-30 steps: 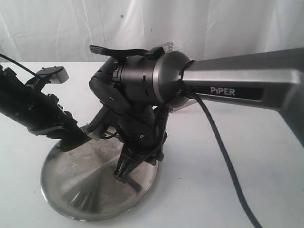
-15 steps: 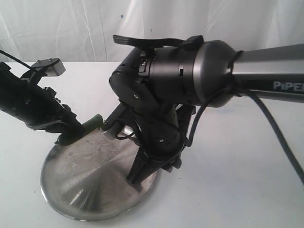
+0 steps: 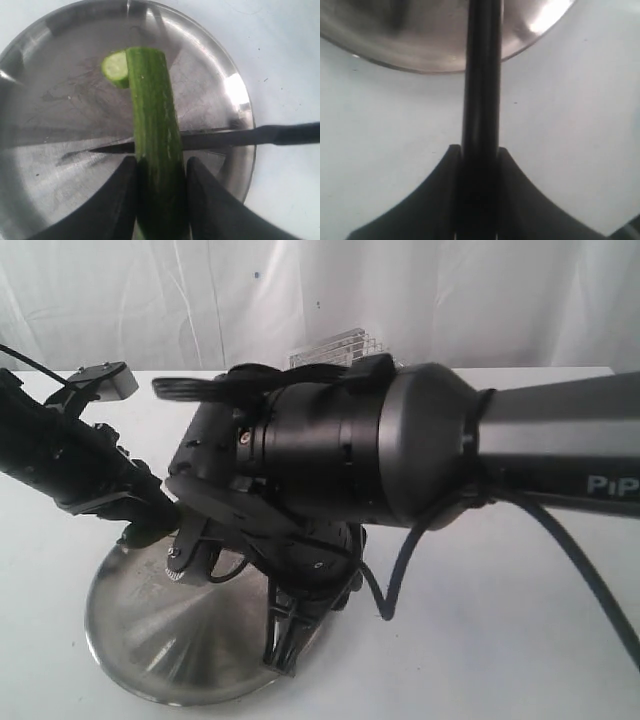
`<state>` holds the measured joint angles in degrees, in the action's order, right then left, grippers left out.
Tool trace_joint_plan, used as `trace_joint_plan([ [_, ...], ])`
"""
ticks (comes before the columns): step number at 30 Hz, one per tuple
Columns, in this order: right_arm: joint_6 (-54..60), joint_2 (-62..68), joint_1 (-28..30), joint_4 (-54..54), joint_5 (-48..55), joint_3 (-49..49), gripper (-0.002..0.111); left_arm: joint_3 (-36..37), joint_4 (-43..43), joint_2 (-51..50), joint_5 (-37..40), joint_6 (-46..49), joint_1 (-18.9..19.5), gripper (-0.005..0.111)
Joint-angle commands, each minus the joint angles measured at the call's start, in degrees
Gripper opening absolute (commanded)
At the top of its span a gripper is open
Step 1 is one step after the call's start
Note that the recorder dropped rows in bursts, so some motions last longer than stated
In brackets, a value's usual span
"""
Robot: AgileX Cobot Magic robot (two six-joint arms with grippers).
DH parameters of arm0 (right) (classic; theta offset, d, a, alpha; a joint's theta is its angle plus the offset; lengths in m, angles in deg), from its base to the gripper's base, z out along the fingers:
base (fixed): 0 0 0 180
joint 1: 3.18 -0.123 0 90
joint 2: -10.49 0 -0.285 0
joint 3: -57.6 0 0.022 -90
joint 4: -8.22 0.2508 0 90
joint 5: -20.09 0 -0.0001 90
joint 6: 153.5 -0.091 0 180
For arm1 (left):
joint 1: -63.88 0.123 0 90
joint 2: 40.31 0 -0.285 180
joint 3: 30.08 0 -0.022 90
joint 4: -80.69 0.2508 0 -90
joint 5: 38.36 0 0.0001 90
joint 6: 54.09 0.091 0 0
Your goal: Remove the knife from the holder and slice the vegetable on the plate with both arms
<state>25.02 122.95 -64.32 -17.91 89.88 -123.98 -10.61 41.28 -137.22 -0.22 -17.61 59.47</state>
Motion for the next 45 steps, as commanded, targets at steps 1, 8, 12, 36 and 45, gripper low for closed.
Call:
trace_joint_plan([
  [1,0.43,1.55,-2.09,-13.97,0.17,0.27,0.0,-0.26,-1.69,0.64,2.37,-0.69,-0.31,0.0],
  [8,1.06,5.18,-2.97,-26.81,0.17,0.27,0.0,-0.26,-2.67,0.76,3.62,-0.69,-0.31,0.0],
  [12,1.06,5.61,-3.73,-27.93,0.17,0.27,0.0,-0.26,-2.79,0.76,3.61,-0.69,-0.31,0.0],
  [36,-4.2,3.16,4.89,-37.32,0.17,0.96,0.0,-0.26,-3.5,0.76,6.31,-0.52,-0.31,0.0],
  [45,-4.2,2.72,4.89,-34.63,0.17,0.96,0.0,-0.26,-3.37,1.01,6.44,-0.29,-0.31,0.0],
])
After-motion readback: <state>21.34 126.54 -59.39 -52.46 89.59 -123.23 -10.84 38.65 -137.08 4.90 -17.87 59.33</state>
